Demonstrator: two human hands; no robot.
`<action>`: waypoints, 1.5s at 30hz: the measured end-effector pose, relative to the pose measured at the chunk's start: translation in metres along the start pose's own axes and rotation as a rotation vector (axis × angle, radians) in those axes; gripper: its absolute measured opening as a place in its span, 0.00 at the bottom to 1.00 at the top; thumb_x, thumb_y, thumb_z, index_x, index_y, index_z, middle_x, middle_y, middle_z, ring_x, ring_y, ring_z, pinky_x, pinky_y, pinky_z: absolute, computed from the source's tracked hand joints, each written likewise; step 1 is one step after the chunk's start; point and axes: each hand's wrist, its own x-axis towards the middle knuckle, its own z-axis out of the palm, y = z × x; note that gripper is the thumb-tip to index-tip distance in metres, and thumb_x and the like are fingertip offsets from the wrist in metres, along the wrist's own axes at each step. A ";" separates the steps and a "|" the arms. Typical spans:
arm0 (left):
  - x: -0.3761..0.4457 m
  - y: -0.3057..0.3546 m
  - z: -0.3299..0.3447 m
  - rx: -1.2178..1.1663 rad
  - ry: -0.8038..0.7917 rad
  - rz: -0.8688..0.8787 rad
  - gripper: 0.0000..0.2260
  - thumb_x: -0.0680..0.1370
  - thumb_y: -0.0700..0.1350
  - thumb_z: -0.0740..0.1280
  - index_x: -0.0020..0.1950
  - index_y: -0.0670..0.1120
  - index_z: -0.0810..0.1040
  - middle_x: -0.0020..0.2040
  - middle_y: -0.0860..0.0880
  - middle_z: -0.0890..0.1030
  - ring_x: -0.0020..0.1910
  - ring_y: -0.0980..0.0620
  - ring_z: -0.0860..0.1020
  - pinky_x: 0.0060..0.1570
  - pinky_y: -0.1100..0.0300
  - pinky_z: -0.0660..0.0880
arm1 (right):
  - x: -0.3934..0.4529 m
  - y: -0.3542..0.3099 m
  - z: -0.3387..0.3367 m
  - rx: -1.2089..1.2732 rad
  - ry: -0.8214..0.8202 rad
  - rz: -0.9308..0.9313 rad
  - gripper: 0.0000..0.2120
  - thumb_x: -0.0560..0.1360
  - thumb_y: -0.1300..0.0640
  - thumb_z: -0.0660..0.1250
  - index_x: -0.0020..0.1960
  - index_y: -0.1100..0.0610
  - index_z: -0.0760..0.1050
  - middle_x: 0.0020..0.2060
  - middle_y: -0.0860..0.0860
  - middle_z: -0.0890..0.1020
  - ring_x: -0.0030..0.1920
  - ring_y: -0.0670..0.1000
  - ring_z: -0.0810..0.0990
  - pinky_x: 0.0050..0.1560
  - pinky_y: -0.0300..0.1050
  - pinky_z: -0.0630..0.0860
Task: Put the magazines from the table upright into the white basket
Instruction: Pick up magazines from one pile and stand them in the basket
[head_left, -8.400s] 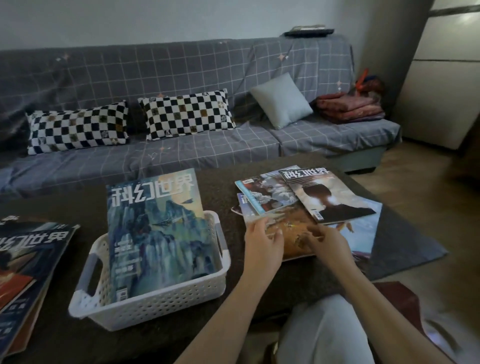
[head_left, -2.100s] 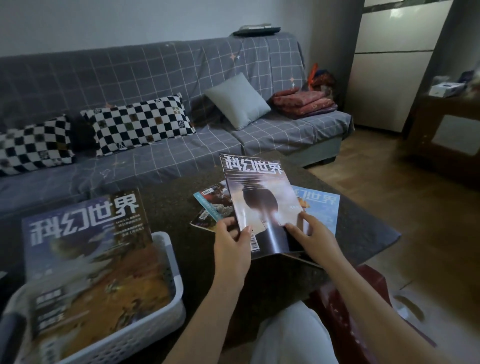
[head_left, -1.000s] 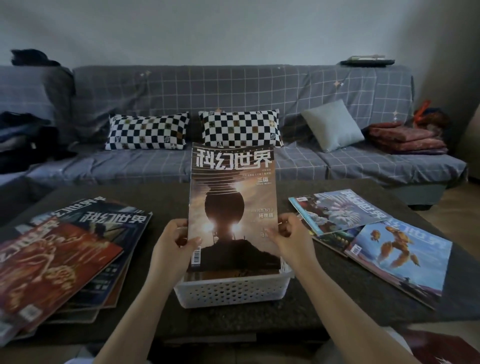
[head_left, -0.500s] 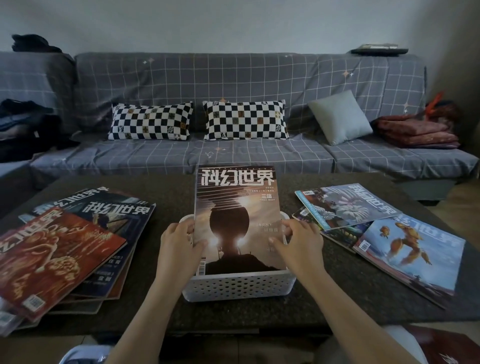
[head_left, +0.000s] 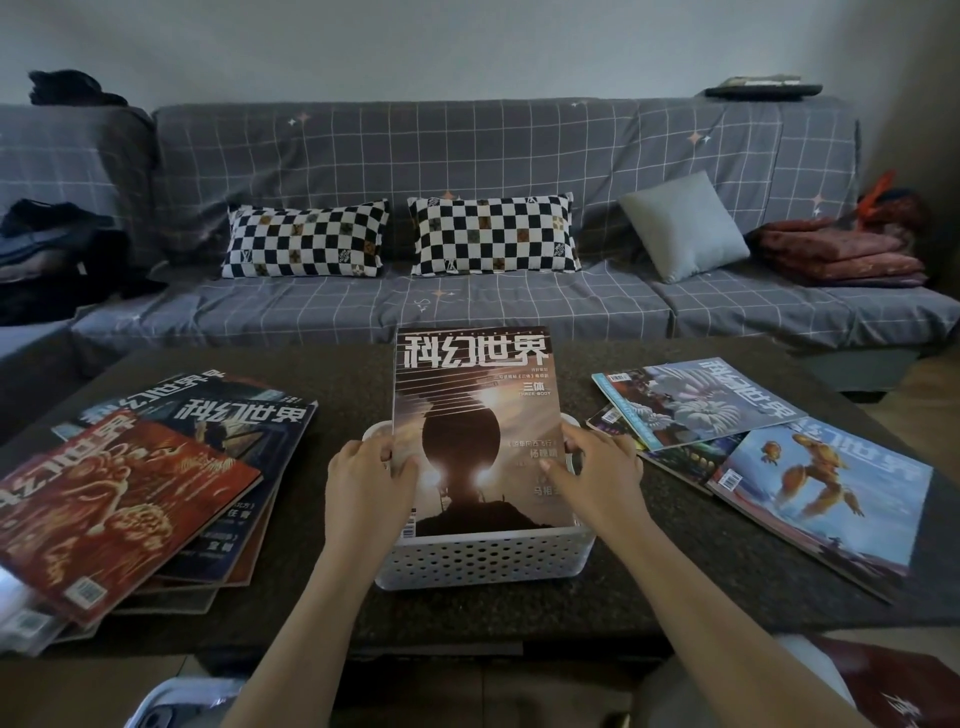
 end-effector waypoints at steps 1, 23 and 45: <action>-0.002 0.002 0.001 0.009 -0.003 0.000 0.18 0.76 0.49 0.67 0.65 0.47 0.74 0.52 0.50 0.75 0.57 0.48 0.74 0.54 0.55 0.72 | -0.001 0.000 -0.001 0.017 0.000 -0.003 0.24 0.74 0.46 0.66 0.68 0.46 0.68 0.59 0.47 0.77 0.64 0.54 0.64 0.59 0.49 0.60; -0.061 0.167 0.113 -0.486 -0.296 0.246 0.13 0.77 0.46 0.67 0.61 0.55 0.75 0.56 0.57 0.74 0.53 0.62 0.74 0.46 0.74 0.71 | -0.015 0.114 -0.087 0.217 0.188 0.226 0.14 0.76 0.54 0.66 0.61 0.52 0.76 0.53 0.50 0.81 0.51 0.47 0.76 0.51 0.43 0.75; 0.063 0.238 0.343 -0.044 -0.378 0.158 0.20 0.81 0.51 0.59 0.71 0.45 0.69 0.70 0.44 0.72 0.69 0.45 0.69 0.68 0.49 0.65 | 0.106 0.239 -0.054 -0.126 0.169 0.443 0.25 0.77 0.39 0.55 0.69 0.50 0.67 0.66 0.53 0.71 0.66 0.56 0.66 0.64 0.52 0.63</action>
